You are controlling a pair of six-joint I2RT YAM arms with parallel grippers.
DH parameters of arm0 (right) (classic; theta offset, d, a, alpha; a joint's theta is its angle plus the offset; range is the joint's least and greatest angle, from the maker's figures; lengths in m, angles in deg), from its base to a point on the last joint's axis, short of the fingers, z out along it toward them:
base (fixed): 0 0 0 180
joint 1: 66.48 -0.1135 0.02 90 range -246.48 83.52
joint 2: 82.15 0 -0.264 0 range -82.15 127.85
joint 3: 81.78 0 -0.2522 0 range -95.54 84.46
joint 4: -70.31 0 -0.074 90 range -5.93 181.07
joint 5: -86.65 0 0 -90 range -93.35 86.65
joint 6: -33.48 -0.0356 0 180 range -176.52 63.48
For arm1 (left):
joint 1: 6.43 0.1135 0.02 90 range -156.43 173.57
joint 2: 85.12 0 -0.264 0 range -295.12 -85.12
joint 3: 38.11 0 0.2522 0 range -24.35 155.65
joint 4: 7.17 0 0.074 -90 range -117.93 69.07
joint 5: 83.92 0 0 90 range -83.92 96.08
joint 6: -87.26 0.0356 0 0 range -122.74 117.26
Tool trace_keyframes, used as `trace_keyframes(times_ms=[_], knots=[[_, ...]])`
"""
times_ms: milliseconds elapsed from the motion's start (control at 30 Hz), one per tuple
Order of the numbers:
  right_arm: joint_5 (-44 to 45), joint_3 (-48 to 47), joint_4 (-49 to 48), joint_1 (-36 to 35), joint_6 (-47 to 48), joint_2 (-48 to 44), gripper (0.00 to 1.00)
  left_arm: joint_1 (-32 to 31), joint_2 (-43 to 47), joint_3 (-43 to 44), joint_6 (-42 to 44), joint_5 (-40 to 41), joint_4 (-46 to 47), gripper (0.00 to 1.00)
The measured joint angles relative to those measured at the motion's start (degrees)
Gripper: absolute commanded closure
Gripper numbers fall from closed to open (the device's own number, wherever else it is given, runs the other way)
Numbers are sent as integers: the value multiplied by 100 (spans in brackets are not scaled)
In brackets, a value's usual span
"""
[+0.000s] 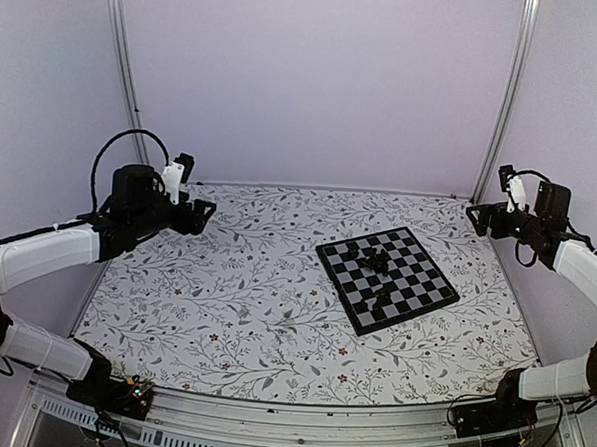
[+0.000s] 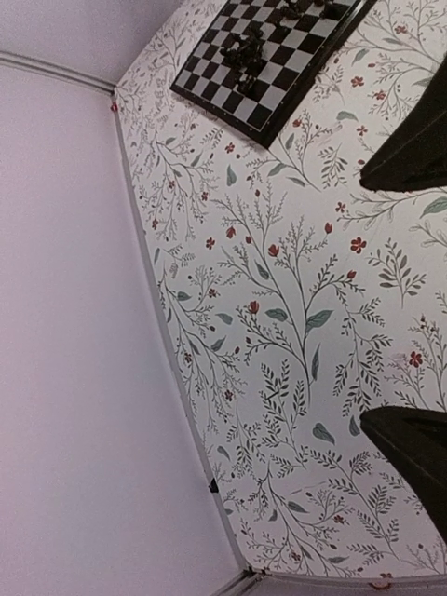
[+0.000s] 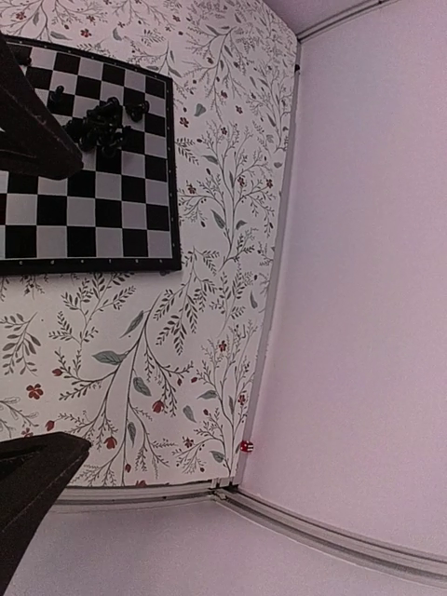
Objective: Set up the chess pieces on the board
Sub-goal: Adjust the chessboard at the center of the board.
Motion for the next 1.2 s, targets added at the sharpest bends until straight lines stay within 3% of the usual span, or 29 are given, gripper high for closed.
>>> trace_keyframes(times_ms=[100, 167, 333, 433, 767, 1200], knots=[[-101, -83, 243, 20, 271, 103, 5, -74, -59, 46, 55, -92, -50, 28], [-96, -238, 450, 26, 444, 284, 12, -160, -173, 153, 55, -109, -125, 29], [35, -693, 1012, 35, 837, 968, 51, -525, -560, 605, -50, -249, -479, 31], [225, -861, 1368, 48, 1014, 1421, 62, -671, -678, 752, -343, -444, -616, 34], [793, -1036, 2072, 66, 1180, 2677, 82, -946, -800, 162, -1676, -883, -280, 51], [1019, -1139, 2433, -470, 1460, 3294, 87, -1344, -1606, 33, -2275, -1110, -33, 49]])
